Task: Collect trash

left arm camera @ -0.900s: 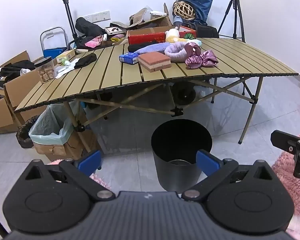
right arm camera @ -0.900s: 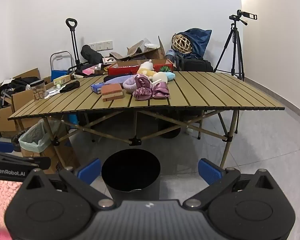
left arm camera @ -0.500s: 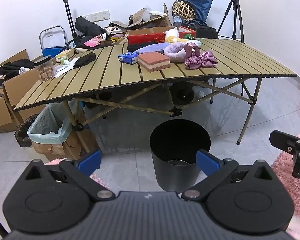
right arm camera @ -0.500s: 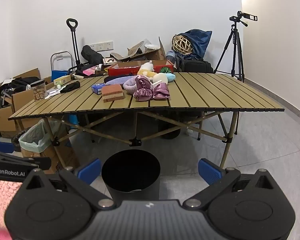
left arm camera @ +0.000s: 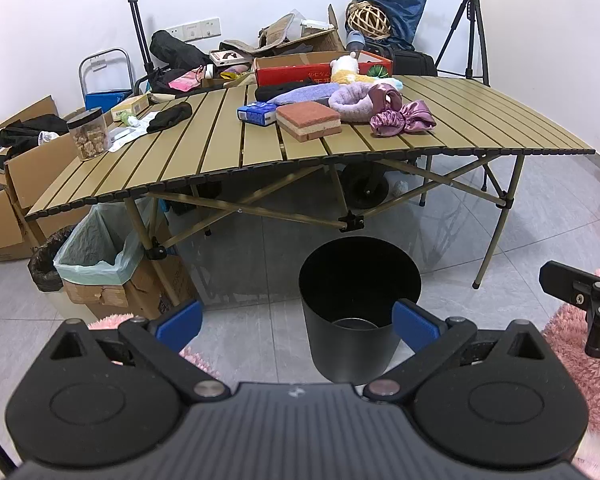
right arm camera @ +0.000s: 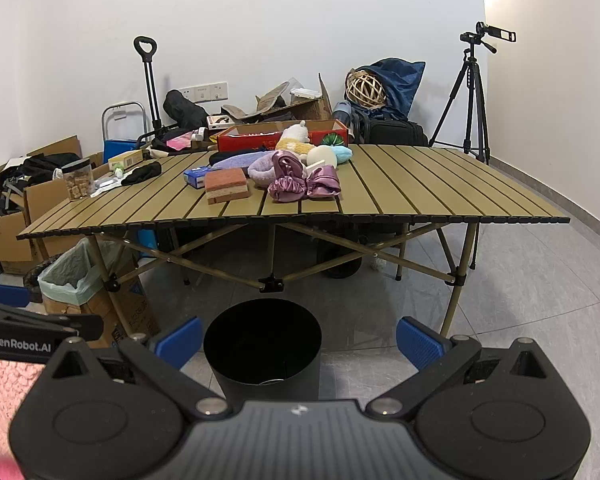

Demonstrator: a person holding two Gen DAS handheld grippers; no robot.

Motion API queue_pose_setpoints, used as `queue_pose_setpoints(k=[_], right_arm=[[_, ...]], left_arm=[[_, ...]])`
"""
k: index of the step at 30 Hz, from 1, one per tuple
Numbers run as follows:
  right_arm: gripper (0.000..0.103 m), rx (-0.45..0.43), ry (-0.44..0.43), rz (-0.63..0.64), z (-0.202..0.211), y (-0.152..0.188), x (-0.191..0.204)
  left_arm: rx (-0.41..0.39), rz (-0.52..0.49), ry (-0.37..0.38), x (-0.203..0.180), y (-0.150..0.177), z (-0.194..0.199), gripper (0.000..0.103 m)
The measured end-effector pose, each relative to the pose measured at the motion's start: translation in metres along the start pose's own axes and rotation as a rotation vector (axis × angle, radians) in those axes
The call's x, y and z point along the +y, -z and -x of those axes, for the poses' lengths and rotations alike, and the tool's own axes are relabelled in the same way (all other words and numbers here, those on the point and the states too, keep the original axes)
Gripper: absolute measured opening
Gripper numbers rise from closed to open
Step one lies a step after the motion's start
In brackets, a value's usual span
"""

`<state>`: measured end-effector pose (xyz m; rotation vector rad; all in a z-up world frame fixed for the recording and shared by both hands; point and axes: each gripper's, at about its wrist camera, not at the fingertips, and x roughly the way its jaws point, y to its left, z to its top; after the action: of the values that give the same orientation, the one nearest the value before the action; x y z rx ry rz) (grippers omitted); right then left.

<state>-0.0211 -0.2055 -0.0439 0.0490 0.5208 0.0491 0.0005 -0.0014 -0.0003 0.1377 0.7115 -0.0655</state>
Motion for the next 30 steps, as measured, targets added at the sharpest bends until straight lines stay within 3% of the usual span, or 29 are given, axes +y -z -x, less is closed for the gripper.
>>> queue_pose_setpoints(k=[30], right_arm=[[0.103, 0.001, 0.000, 0.001, 0.0001, 0.0005, 0.0003]], left_arm=[[-0.001, 0.002, 0.002, -0.0008, -0.0011, -0.0004, 0.103]])
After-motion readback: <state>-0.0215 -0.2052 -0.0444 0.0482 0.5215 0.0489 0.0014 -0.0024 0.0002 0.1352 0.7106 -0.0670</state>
